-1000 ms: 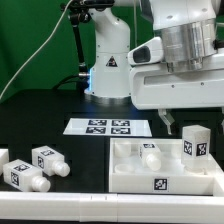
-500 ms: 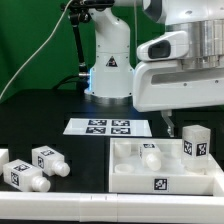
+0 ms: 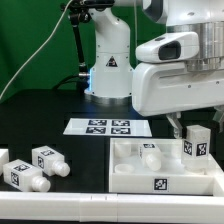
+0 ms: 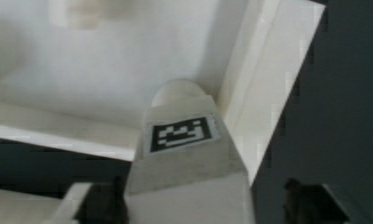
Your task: Assemble one leg
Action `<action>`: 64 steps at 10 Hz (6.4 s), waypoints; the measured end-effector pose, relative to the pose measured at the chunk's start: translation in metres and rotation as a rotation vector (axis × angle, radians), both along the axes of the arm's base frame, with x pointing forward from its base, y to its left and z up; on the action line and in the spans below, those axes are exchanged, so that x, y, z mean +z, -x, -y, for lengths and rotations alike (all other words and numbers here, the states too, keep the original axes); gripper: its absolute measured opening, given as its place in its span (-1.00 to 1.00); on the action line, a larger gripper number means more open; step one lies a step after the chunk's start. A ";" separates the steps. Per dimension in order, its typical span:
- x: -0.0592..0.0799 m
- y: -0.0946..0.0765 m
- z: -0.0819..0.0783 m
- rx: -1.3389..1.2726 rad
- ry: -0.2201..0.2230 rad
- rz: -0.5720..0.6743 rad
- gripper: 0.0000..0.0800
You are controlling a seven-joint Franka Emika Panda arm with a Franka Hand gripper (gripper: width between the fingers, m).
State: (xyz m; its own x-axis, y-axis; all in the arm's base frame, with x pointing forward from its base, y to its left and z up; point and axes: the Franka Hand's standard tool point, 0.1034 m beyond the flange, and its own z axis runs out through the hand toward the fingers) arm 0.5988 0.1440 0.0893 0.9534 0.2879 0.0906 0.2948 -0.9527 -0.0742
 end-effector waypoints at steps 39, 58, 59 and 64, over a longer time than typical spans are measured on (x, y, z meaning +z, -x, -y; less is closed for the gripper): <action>-0.002 -0.011 0.002 -0.340 0.021 0.052 -0.30; -0.004 -0.010 0.002 -0.423 0.069 -0.009 0.62; -0.004 -0.011 0.005 -0.295 0.079 -0.003 0.62; -0.006 -0.009 0.006 -0.002 0.102 0.013 0.61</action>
Offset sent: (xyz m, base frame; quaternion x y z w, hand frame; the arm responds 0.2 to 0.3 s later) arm 0.0000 0.0000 0.0000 0.0000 0.0000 0.0000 1.0000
